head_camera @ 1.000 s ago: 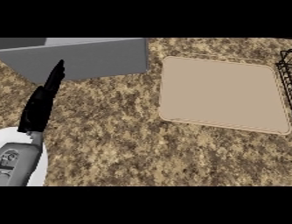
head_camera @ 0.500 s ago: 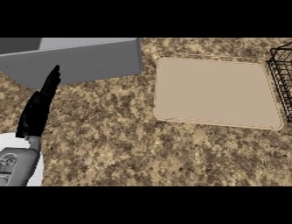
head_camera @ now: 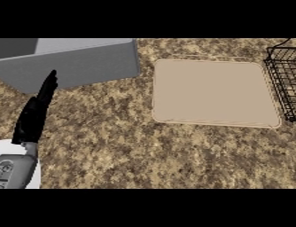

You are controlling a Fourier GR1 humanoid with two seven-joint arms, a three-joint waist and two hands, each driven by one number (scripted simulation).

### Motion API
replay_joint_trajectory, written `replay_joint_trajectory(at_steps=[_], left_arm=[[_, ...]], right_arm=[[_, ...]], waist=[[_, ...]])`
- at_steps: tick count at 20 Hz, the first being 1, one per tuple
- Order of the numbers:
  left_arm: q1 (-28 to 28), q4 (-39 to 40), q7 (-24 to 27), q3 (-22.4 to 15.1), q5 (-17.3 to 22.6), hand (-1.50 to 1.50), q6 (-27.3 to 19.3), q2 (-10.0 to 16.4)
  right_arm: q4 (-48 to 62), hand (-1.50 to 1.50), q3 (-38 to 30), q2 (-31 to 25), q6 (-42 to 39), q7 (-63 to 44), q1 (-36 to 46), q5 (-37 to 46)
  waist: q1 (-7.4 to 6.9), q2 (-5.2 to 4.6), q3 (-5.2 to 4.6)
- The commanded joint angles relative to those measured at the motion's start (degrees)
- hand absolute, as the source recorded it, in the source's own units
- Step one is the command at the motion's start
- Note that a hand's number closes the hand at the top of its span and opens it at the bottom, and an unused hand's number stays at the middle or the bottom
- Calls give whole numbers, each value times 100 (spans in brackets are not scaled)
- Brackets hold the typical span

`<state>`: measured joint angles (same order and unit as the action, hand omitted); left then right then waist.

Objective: Pick the lemon from the tray and place it in the tiered basket

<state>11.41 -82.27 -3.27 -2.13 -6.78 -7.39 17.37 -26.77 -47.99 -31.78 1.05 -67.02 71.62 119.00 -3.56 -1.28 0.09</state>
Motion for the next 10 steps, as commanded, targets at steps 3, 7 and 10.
replay_joint_trajectory(at_steps=[3,7,10], left_arm=[[-76,-47,35,52,4,0,29,56],[12,94,16,173,33,0,24,73],[0,-81,-166,63,-43,0,-53,-23]], right_arm=[[-515,150,-790,132,1202,-1020,-144,-670],[-573,-150,-866,625,1470,-1101,-392,-696],[-828,-150,-824,577,2005,-868,-475,-618]], waist=[[49,5,15],[134,35,-2],[85,36,4]])
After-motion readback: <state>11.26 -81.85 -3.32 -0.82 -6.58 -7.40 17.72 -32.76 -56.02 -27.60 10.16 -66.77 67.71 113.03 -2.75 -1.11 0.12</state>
